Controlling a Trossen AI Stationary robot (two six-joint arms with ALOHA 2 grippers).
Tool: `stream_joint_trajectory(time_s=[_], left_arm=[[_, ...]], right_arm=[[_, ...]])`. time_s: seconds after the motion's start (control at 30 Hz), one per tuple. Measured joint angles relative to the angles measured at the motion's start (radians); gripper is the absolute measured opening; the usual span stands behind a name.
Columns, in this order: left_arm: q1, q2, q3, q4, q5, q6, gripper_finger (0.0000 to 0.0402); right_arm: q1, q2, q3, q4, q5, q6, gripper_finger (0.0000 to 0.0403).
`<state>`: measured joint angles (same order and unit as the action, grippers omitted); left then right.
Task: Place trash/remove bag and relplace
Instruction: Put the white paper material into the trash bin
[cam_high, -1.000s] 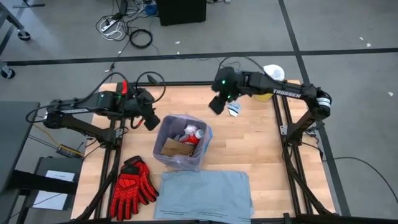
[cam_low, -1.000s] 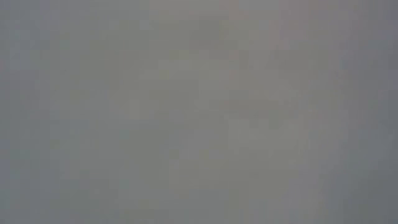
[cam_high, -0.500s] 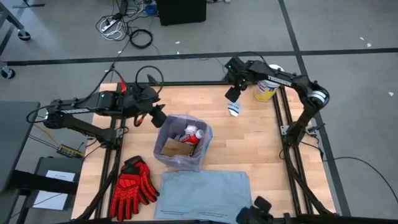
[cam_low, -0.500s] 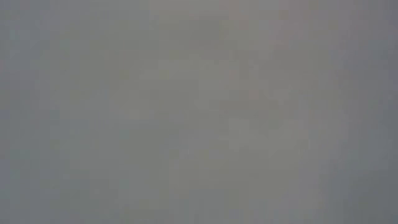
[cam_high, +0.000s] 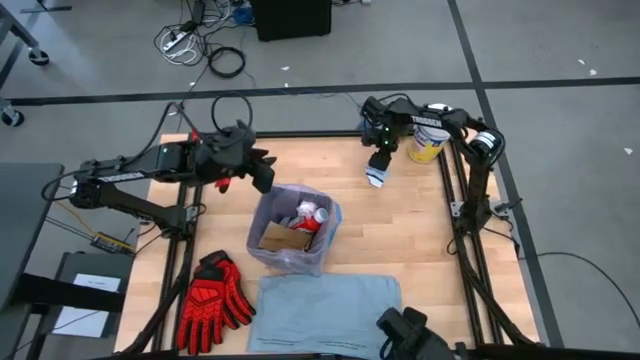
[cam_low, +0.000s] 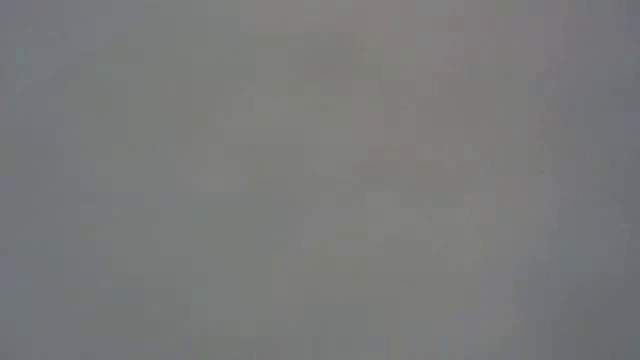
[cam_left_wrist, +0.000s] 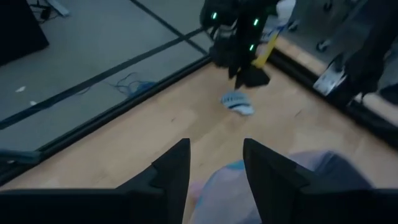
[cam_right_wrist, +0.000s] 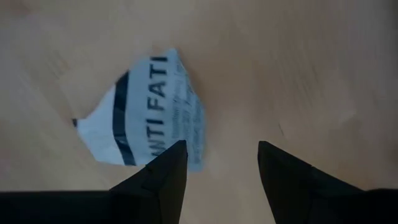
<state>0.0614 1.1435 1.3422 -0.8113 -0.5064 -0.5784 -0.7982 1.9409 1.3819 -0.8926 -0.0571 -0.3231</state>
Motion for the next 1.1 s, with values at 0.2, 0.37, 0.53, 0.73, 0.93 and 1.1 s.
stream_joint_trajectory(time_s=[0.2, 0.37, 0.53, 0.73, 0.93, 1.1], left_arm=[[0.040, 0.000, 0.000, 0.075, 0.032, -0.002, 0.0142], [0.050, 0.000, 0.000, 0.097, 0.072, -0.028, 0.0140], [0.050, 0.001, 0.000, 0.115, 0.073, -0.029, 0.0140], [0.050, 0.001, 0.000, 0.114, 0.067, -0.032, 0.0140], [0.050, 0.009, 0.000, 0.113, 0.066, -0.032, 0.0140], [0.050, 0.008, 0.000, 0.113, 0.066, -0.033, 0.0140]], right_arm=[[-0.009, 0.029, 0.000, 0.027, -0.130, -0.061, 0.0178], [-0.018, 0.059, -0.002, 0.022, -0.186, -0.074, 0.0174], [-0.017, 0.072, -0.004, 0.017, -0.201, -0.074, 0.0173], [-0.007, 0.074, -0.004, -0.027, -0.200, -0.071, 0.0137], [-0.003, 0.077, -0.006, -0.078, -0.246, -0.092, 0.0018], [0.000, 0.078, -0.006, -0.104, -0.268, -0.093, 0.0003]])
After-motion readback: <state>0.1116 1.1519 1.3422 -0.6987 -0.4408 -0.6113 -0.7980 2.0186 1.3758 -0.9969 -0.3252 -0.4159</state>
